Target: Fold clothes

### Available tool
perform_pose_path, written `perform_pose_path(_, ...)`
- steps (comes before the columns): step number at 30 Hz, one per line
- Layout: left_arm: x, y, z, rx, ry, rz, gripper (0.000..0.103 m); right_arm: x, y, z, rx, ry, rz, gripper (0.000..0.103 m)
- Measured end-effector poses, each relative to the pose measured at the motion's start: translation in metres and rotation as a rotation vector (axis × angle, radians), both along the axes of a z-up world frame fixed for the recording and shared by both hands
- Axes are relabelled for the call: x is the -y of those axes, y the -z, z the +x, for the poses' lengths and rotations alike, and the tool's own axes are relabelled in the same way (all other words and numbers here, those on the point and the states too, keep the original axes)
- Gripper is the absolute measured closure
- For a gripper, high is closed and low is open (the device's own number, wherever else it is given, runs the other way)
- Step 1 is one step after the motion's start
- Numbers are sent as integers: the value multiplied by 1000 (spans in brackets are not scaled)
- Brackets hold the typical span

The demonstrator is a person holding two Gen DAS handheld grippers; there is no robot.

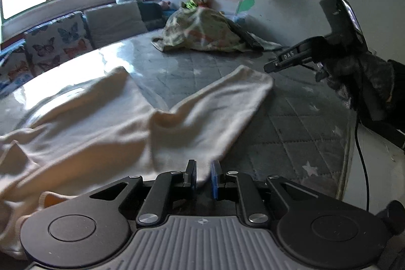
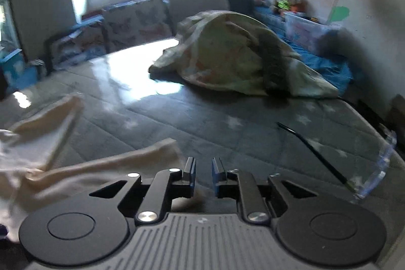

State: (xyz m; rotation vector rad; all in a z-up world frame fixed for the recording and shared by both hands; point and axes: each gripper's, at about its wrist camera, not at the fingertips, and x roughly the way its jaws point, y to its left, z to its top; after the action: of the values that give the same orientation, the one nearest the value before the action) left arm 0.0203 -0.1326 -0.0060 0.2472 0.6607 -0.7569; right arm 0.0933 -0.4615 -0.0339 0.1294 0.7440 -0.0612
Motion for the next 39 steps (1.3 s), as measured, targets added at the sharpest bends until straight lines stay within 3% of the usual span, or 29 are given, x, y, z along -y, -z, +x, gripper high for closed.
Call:
perform_pose_path(3, -15, -7, 6, 22, -76, -7, 85, -8, 1, 2, 6, -37, 9, 78)
perform_pose_path(7, -42, -11, 22, 71, -227, 27, 70, -20, 9, 9, -14, -75, 8, 70)
perform_pose_path(12, -77, -13, 46, 136, -424, 95, 66, -23, 14, 15, -18, -78, 6, 62)
perform_pose_path(16, -98, -6, 71, 137, -502, 147, 66, -24, 15, 17, -19, -100, -7, 56)
perform_pose_path(21, -108, 4, 84, 120, -508, 175, 66, -23, 17, 20, -13, -110, -24, 53)
perform_pose_path(37, -95, 22, 91, 91, -353, 210, 66, -32, 20, 27, -1, -129, -57, 38)
perform_pose_path(38, -95, 22, 91, 93, -354, 210, 68, -32, 20, 27, 0, -128, -57, 37)
perform_pose_path(39, -97, 21, 92, 93, -365, 203, 85, -33, 21, 27, 1, -128, -58, 37)
